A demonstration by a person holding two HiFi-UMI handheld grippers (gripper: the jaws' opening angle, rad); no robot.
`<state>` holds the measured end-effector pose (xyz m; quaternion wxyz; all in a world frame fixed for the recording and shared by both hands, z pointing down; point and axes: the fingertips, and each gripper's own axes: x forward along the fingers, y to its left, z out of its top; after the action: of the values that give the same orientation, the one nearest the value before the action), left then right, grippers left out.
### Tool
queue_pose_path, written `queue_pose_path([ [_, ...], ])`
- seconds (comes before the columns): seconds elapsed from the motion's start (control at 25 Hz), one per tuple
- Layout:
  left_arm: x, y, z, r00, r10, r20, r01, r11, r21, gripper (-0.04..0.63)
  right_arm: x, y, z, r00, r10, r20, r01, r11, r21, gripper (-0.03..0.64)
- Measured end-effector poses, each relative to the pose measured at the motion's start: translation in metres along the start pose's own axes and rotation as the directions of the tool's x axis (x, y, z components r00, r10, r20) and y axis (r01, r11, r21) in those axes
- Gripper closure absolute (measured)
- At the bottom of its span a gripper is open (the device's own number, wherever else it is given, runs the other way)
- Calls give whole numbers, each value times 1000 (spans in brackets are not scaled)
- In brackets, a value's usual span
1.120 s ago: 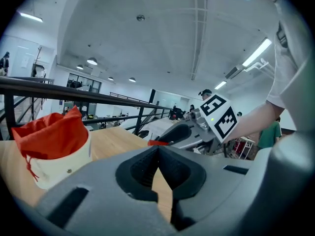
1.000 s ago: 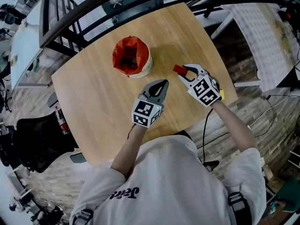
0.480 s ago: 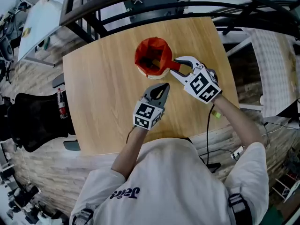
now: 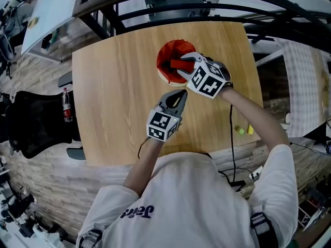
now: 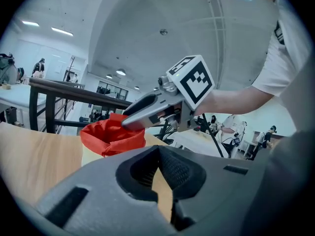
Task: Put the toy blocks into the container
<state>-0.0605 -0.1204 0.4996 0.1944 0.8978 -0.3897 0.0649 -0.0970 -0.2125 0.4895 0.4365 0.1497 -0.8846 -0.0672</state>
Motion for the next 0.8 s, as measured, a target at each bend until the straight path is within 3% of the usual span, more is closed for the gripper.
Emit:
queue_pose_path([
  [0.24,1,6,-2,1000,6,1,-6,1000,-12,588,26,-8,-9,997,17,-79,-14,999,46,462],
  [0.56,-10,19,-4,1000,1,-16,-1,1000,-19,588,13,-6,11,1000,-13,9,12,994,111,428],
  [0.8,-9,-3,-2,998,-54,-18,54,999,3,588,-30,1,-7,991,-118,70,96,959,266,428],
])
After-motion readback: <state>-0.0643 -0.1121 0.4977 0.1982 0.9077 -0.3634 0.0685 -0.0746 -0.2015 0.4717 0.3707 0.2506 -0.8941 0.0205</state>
